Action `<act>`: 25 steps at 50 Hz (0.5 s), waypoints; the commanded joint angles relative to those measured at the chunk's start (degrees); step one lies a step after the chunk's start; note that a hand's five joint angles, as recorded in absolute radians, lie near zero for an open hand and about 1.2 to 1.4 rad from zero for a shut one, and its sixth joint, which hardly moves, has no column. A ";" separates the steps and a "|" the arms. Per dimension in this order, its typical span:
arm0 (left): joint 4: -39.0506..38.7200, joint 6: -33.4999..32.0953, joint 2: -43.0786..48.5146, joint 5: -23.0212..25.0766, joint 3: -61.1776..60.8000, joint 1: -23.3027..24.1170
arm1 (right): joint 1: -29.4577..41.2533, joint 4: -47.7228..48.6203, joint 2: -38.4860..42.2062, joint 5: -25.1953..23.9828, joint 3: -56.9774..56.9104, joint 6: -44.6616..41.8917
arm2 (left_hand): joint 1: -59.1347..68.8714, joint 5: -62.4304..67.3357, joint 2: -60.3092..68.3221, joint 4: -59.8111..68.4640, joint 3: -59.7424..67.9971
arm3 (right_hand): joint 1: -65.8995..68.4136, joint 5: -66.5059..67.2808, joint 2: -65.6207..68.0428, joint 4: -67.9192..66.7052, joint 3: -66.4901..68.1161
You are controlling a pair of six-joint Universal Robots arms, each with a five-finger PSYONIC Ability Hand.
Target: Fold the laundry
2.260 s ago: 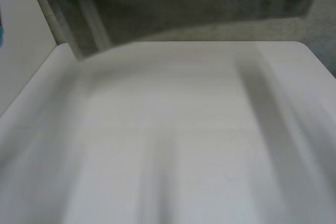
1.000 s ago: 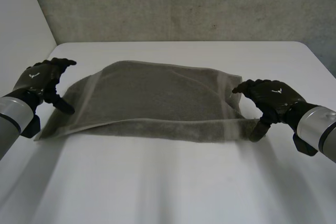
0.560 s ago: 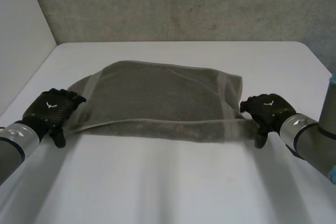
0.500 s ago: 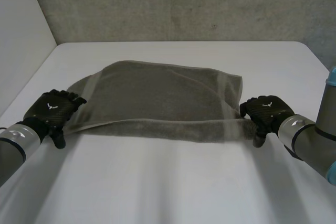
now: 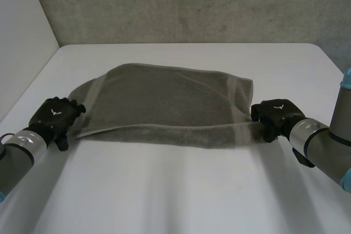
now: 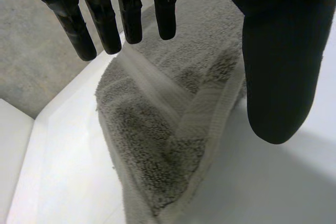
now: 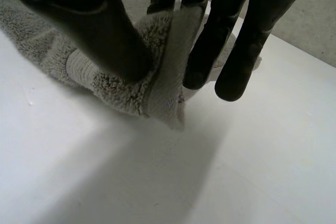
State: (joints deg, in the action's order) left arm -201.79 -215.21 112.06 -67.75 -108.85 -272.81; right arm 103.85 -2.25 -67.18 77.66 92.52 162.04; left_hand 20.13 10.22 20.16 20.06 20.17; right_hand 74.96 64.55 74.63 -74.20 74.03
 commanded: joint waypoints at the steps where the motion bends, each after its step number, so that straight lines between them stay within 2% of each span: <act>1: -2.55 0.05 0.96 -0.37 0.22 -0.18 | -0.49 0.58 -0.84 -0.05 0.29 -0.06 | 4.88 4.79 4.85 4.95 4.84 | 5.04 5.45 5.37 -5.80 5.97; 9: -3.43 0.05 1.14 -0.37 0.22 -0.79 | -3.21 0.76 -2.43 -0.40 1.17 -0.59 | 8.91 8.82 8.88 8.98 8.87 | 5.04 5.45 5.37 -5.80 5.97; 14: -4.14 -0.04 1.66 -0.37 0.13 -0.79 | -4.88 0.67 -3.57 -2.86 1.87 -0.76 | 13.96 13.87 13.93 14.03 13.92 | 5.04 5.45 5.37 -5.80 5.97; 25: -4.23 -1.00 2.28 -0.28 -0.13 -0.79 | -6.03 1.37 -3.57 -3.04 1.96 -0.76 | 20.85 20.76 20.82 20.92 20.81 | 5.04 5.45 5.37 -5.80 5.97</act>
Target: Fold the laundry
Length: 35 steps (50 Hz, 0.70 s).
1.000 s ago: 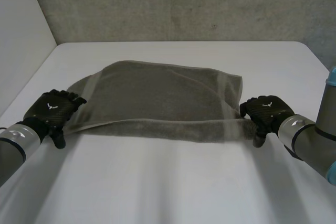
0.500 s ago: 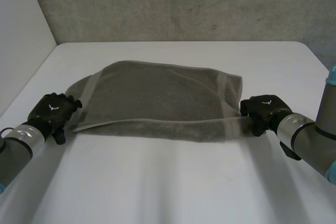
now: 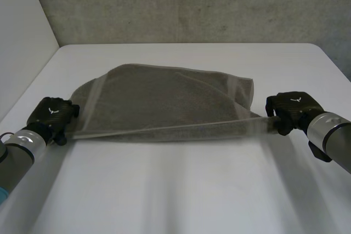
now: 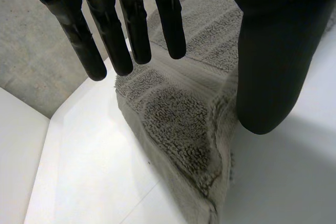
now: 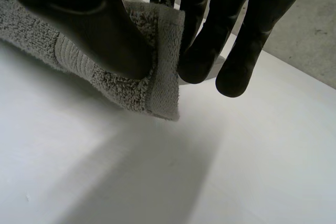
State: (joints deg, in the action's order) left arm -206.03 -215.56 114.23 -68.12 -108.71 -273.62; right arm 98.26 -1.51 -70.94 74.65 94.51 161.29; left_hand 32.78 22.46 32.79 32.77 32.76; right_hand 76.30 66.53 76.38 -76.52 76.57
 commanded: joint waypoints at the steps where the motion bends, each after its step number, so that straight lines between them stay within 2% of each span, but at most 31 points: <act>1: 0.01 -0.65 0.20 0.09 -0.45 0.02 | -0.44 0.63 0.19 -0.03 -0.03 -0.01 | 9.55 9.87 9.54 9.56 9.57 | 3.70 3.47 3.62 -3.48 3.43; 13: -0.16 -0.65 0.20 0.18 -0.54 -0.51 | -0.96 1.15 0.45 -0.03 -0.21 -0.09 | 17.29 17.61 17.29 17.31 17.32 | 3.70 3.47 3.62 -3.48 3.43; 22: -0.16 -0.74 0.20 0.09 -0.27 -1.21 | -1.93 1.15 0.36 -0.20 -0.82 -0.27 | 29.57 29.89 29.56 29.58 29.59 | 3.70 3.47 3.62 -3.48 3.43; 23: -0.16 -0.74 0.12 0.09 -0.36 -1.22 | -1.93 1.15 0.36 -0.20 -0.82 -0.27 | 35.57 35.89 35.56 35.59 35.60 | 3.70 3.47 3.62 -3.48 3.43; 24: -0.16 -0.74 0.11 0.09 -0.36 -1.22 | -1.93 1.15 0.19 -0.29 -0.91 -0.53 | 35.63 35.95 35.62 35.65 35.66 | 3.70 3.47 3.62 -3.48 3.43; 25: -0.16 -0.74 0.03 0.09 -0.54 -1.30 | -2.28 1.07 0.01 -0.29 -1.08 -1.32 | 45.79 46.11 45.78 45.81 45.82 | 3.70 3.47 3.62 -3.48 3.43; 28: 0.36 -0.66 -0.94 0.09 -0.97 -2.00 | -2.64 0.89 -0.25 -0.38 -1.09 -2.38 | 47.22 47.54 47.21 47.23 47.24 | 3.70 3.47 3.62 -3.48 3.43; 35: 1.51 -0.57 -7.88 0.79 -4.05 -4.20 | -3.25 -5.33 -4.73 -0.82 -1.96 -12.38 | 47.22 47.54 47.21 47.23 47.24 | 3.70 3.47 3.62 -3.48 3.43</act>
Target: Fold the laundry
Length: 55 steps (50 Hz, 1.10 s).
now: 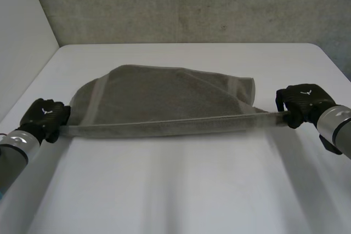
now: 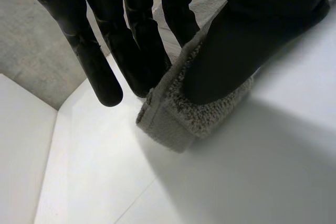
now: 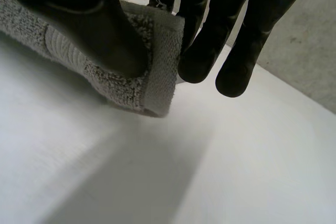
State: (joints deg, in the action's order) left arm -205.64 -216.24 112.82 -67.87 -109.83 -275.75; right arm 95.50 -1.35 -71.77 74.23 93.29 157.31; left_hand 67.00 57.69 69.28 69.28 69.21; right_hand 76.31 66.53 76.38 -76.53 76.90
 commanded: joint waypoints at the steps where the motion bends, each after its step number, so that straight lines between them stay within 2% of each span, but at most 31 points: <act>1: 1.56 0.11 -8.65 0.63 -3.80 -2.25 | -0.49 -5.50 -3.90 -0.40 -0.74 -8.42 | 13.00 12.31 10.72 10.72 10.79 | 3.69 3.47 3.62 -3.47 3.10; 5: 2.97 0.29 -14.30 0.63 -4.33 -2.16 | -0.67 -10.58 -7.66 -0.31 -3.63 -10.71 | 13.00 12.31 10.72 10.72 10.79 | 3.69 3.47 3.62 -3.47 3.10; 7: 5.50 0.99 -22.95 0.63 -3.64 -2.25 | -0.76 -12.01 -10.40 -0.48 -5.23 -10.62 | 13.00 12.31 10.72 10.72 10.79 | 3.69 3.47 3.62 -3.47 3.10; 10: 6.66 1.34 -26.78 0.63 -3.02 -2.25 | -1.54 -13.93 -15.65 -1.18 -9.16 -10.27 | 13.00 12.31 10.72 10.72 10.79 | 3.69 3.47 3.62 -3.47 3.10; 12: 8.14 3.00 -32.99 0.45 0.48 -1.90 | -2.08 -14.38 -17.61 -1.54 -11.29 -10.27 | 13.00 12.31 10.72 10.72 10.79 | 3.69 3.47 3.62 -3.47 3.10; 14: 9.02 4.76 -35.19 0.19 2.85 -1.73 | -2.25 -14.82 -20.24 -2.07 -16.71 -9.92 | 13.00 12.31 10.72 10.72 10.79 | 3.69 3.47 3.62 -3.47 3.10; 21: 15.27 12.59 -37.94 0.19 12.10 -1.11 | -2.52 -19.37 -20.60 -2.33 -27.62 -8.77 | 13.00 12.31 10.72 10.72 10.79 | 3.69 3.47 3.62 -3.47 3.10; 26: 19.31 13.65 -33.74 0.10 15.61 0.03 | -2.60 -25.72 -17.26 -2.86 -31.07 -9.65 | 13.00 12.31 10.72 10.72 10.79 | 3.69 3.47 3.62 -3.47 3.10; 29: 19.67 13.65 -30.99 0.01 15.79 0.38 | -2.52 -29.83 -11.58 -2.51 -32.21 -11.14 | 13.00 12.31 10.72 10.72 10.79 | 3.69 3.47 3.62 -3.47 3.10; 34: 20.19 12.95 -19.16 -0.34 16.58 3.63 | -1.81 -33.98 -4.60 -1.72 -32.65 -16.86 | 13.00 12.31 10.72 10.72 10.79 | 3.69 3.47 3.62 -3.47 3.10; 37: 20.46 12.24 -15.53 -0.43 17.81 4.43 | -1.55 -34.86 -0.49 -1.28 -33.17 -20.45 | 13.00 12.31 10.72 10.72 10.79 | 3.69 3.47 3.62 -3.47 3.10; 39: 21.51 10.15 -8.79 -2.17 21.13 6.09 | -1.46 -34.86 1.81 -0.84 -33.88 -20.99 | 13.00 12.31 10.72 10.72 10.79 | 3.69 3.47 3.62 -3.47 3.10; 40: 21.51 10.13 -8.76 -2.18 21.15 6.10 | -1.29 -34.86 3.90 -0.14 -35.01 -21.17 | 13.00 12.31 10.72 10.72 10.79 | 3.69 3.47 3.62 -3.47 3.10; 44: 23.35 6.10 0.62 -7.35 29.73 8.99 | -0.23 -34.59 7.79 1.80 -38.63 -21.17 | 13.00 12.31 10.72 10.72 10.79 | 3.69 3.47 3.62 -3.47 3.10; 45: 23.36 6.09 0.65 -7.37 29.77 9.00 | 0.81 -34.59 9.88 3.02 -41.32 -21.17 | 13.00 12.31 10.72 10.72 10.79 | 3.69 3.47 3.62 -3.47 3.10; 47: 24.76 4.69 5.37 -10.96 37.90 10.75 | 1.79 -34.51 11.92 4.00 -44.34 -21.17 | 13.00 12.31 10.72 10.72 10.79 | 3.69 3.47 3.62 -3.47 3.10; 49: 25.29 4.68 6.52 -12.28 42.38 11.36 | 4.59 -34.33 16.21 6.53 -54.21 -21.17 | 13.00 12.31 10.72 10.72 10.79 | 3.69 3.47 3.62 -3.47 3.10; 50: 25.29 4.95 6.71 -13.16 46.86 11.89 | 4.60 -34.33 16.23 6.55 -54.27 -21.17 | 13.00 12.31 10.72 10.72 10.79 | 3.69 3.47 3.62 -3.47 3.10; 52: 25.20 5.38 6.62 -13.60 51.60 12.51 | 6.00 -33.63 18.33 8.03 -65.37 -20.56 | 13.00 12.31 10.72 10.72 10.79 | 3.69 3.47 3.62 -3.47 3.10; 55: 24.16 8.01 4.88 -14.40 62.15 14.00 | 6.45 -31.96 18.69 8.92 -71.94 -19.50 | 13.00 12.31 10.72 10.72 10.79 | 3.69 3.47 3.62 -3.47 3.10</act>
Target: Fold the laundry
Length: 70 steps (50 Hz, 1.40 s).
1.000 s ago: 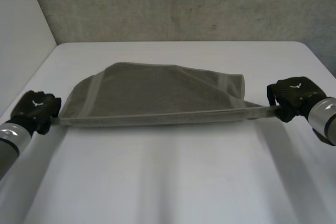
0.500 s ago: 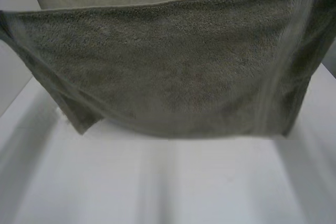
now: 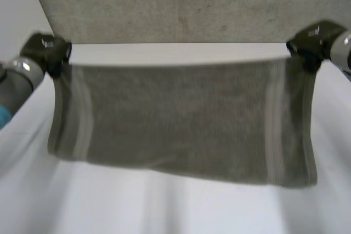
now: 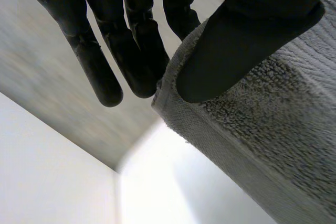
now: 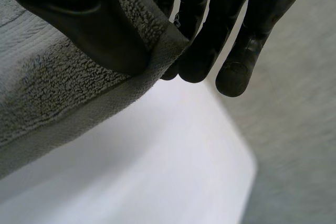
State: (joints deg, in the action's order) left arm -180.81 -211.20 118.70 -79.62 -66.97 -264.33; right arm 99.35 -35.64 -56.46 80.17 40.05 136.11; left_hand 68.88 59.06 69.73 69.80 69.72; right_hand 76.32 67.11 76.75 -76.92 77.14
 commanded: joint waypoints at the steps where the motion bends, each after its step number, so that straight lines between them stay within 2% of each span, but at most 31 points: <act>1: -0.69 2.99 -1.02 -2.65 19.33 2.59 | 3.03 5.46 3.11 3.84 -24.26 4.14 | 11.12 10.94 10.27 10.20 10.28 | 3.68 2.89 3.25 -3.08 2.86; 3: -3.31 10.07 -3.64 -5.44 27.03 3.29 | 3.48 9.27 2.49 4.91 -28.36 8.12 | 11.12 10.94 10.27 10.20 10.28 | 3.68 2.89 3.25 -3.08 2.86; 4: -3.33 10.11 -3.66 -5.46 27.06 3.29 | 3.13 12.23 1.27 5.60 -30.19 12.29 | 11.12 10.94 10.27 10.20 10.28 | 3.68 2.89 3.25 -3.08 2.86; 5: -4.46 14.20 -5.05 -7.03 28.98 3.03 | 3.04 13.74 -0.65 5.44 -30.03 15.73 | 11.12 10.94 10.27 10.20 10.28 | 3.68 2.89 3.25 -3.08 2.86; 6: -5.16 17.72 -6.45 -7.82 29.61 2.94 | 3.04 13.75 -0.67 5.44 -30.03 15.76 | 11.12 10.94 10.27 10.20 10.28 | 3.68 2.89 3.25 -3.08 2.86; 9: -5.87 22.13 -7.96 -7.92 29.44 2.94 | 2.69 11.91 -3.13 4.82 -26.95 17.43 | 11.12 10.94 10.27 10.20 10.28 | 3.68 2.89 3.25 -3.08 2.86; 15: -3.41 22.50 -7.26 -7.92 25.39 3.03 | 3.04 3.21 -3.92 1.39 -15.35 10.67 | 11.12 10.94 10.27 10.20 10.28 | 3.68 2.89 3.25 -3.08 2.86; 20: -3.14 22.41 -6.38 -5.29 8.57 2.15 | 3.21 1.98 -5.07 0.51 -5.07 6.27 | 11.12 10.94 10.27 10.20 10.28 | 3.68 2.89 3.25 -3.08 2.86; 21: -3.15 22.41 -6.38 -5.28 8.52 2.15 | 3.21 2.24 -5.41 0.43 -2.37 5.75 | 11.12 10.94 10.27 10.20 10.28 | 3.68 2.89 3.25 -3.08 2.86; 25: -8.22 22.32 -5.24 -1.60 -5.23 1.63 | 3.13 3.99 -4.98 -1.32 7.46 5.22 | 11.12 10.94 10.27 10.20 10.28 | 3.68 2.89 3.25 -3.08 2.86; 29: -13.43 21.27 -4.45 0.25 -14.33 1.54 | 2.69 6.27 -3.84 -3.52 15.11 4.17 | 11.12 10.94 10.27 10.20 10.28 | 3.68 2.89 3.25 -3.08 2.86; 31: -18.59 18.65 -3.40 1.39 -21.85 1.19 | 2.69 7.78 -2.78 -4.06 19.01 2.76 | 11.12 10.94 10.27 10.20 10.28 | 3.68 2.89 3.25 -3.08 2.86; 34: -21.77 14.52 -2.34 2.27 -27.84 0.40 | 2.60 10.24 -1.64 -3.27 26.48 -1.46 | 11.12 10.94 10.27 10.20 10.28 | 3.68 2.89 3.25 -3.08 2.86; 38: -22.40 10.65 -2.34 3.15 -32.42 -0.31 | 2.34 12.60 -2.07 -1.95 33.85 -7.17 | 11.12 10.94 10.27 10.20 10.28 | 3.68 2.89 3.25 -3.08 2.86; 42: -22.22 6.69 -5.14 5.87 -37.69 -2.15 | 0.31 13.40 -4.45 -0.89 36.50 -7.79 | 11.12 10.94 10.27 10.20 10.28 | 3.68 2.89 3.25 -3.08 2.86; 48: -21.69 4.92 -11.57 8.87 -42.54 -3.39 | -4.24 13.14 -13.22 -1.60 40.36 -7.97 | 11.12 10.94 10.27 10.20 10.28 | 3.68 2.89 3.25 -3.08 2.86; 52: -18.72 4.66 -18.74 11.15 -46.40 -3.21 | -6.89 11.65 -16.93 -1.60 42.30 -9.20 | 11.12 10.94 10.27 10.20 10.28 | 3.68 2.89 3.25 -3.08 2.86; 53: -18.71 4.66 -18.77 11.15 -46.41 -3.21 | -8.29 9.64 -18.67 -1.77 43.52 -10.50 | 11.12 10.94 10.27 10.20 10.28 | 3.68 2.89 3.25 -3.08 2.86; 55: -13.20 4.57 -26.91 12.38 -48.60 -4.26 | -9.88 6.46 -20.54 -1.95 44.85 -13.15 | 11.12 10.94 10.27 10.20 10.28 | 3.68 2.89 3.25 -3.08 2.86; 56: -13.17 4.57 -26.95 12.38 -48.61 -4.26 | -11.80 2.63 -22.45 -2.38 46.25 -17.16 | 11.12 10.94 10.27 10.20 10.28 | 3.68 2.89 3.25 -3.08 2.86; 57: -9.60 4.40 -30.78 13.43 -49.65 -5.40 | -13.99 -1.15 -24.12 -3.43 47.65 -21.29 | 11.12 10.94 10.27 10.20 10.28 | 3.68 2.89 3.25 -3.08 2.86; 58: -6.00 3.70 -34.56 15.35 -50.36 -6.71 | -14.01 -1.19 -24.14 -3.44 47.67 -21.33 | 11.12 10.94 10.27 10.20 10.28 | 3.68 2.89 3.25 -3.08 2.86; 59: -5.96 3.69 -34.59 15.37 -50.37 -6.73 | -16.01 -4.67 -25.53 -5.18 48.88 -24.81 | 11.12 10.94 10.27 10.20 10.28 | 3.68 2.89 3.25 -3.08 2.86; 60: -3.00 2.30 -37.46 17.89 -50.80 -8.20 | -17.69 -7.14 -26.15 -7.64 49.59 -26.84 | 11.12 10.94 10.27 10.20 10.28 | 3.68 2.89 3.25 -3.08 2.86; 61: -0.36 0.46 -39.93 21.23 -51.33 -9.87 | -17.70 -7.16 -26.16 -7.66 49.60 -26.86 | 11.12 10.94 10.27 10.20 10.28 | 3.68 2.89 3.25 -3.08 2.86; 62: -0.34 0.44 -39.95 21.26 -51.33 -9.89 | -19.36 -8.03 -26.16 -10.97 49.77 -27.82 | 11.12 10.94 10.27 10.20 10.28 | 3.68 2.89 3.25 -3.08 2.86; 63: 1.14 -1.21 -41.35 23.96 -51.77 -11.54 | -20.59 -7.95 -26.16 -13.78 49.69 -27.92 | 11.12 10.94 10.27 10.20 10.28 | 3.68 2.89 3.25 -3.08 2.86; 64: 1.16 -1.23 -41.36 23.98 -51.77 -11.56 | -20.60 -7.95 -26.16 -13.81 49.69 -27.92 | 11.12 10.94 10.27 10.20 10.28 | 3.68 2.89 3.25 -3.08 2.86; 65: 1.94 -2.62 -41.71 25.81 -52.30 -12.78 | -21.39 -7.61 -25.99 -16.16 49.43 -27.31 | 11.12 10.94 10.27 10.20 10.28 | 3.68 2.89 3.25 -3.08 2.86; 66: 1.86 -3.86 -41.63 27.31 -52.74 -13.66 | -21.40 -7.60 -25.98 -16.19 49.42 -27.30 | 11.12 10.94 10.27 10.20 10.28 | 3.68 2.89 3.25 -3.08 2.86; 70: 0.37 -4.75 -40.13 27.59 -51.86 -14.20 | -21.05 -4.19 -22.22 -17.33 47.50 -24.33 | 11.12 10.94 10.27 10.20 10.28 | 3.68 2.89 3.25 -3.08 2.86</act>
State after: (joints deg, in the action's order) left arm -179.88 -213.08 77.51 -55.10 -119.14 -276.35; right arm 78.73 -43.13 -82.38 66.07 89.50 108.84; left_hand 68.88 59.06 69.77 69.82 69.74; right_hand 76.32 67.34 76.76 -76.92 77.16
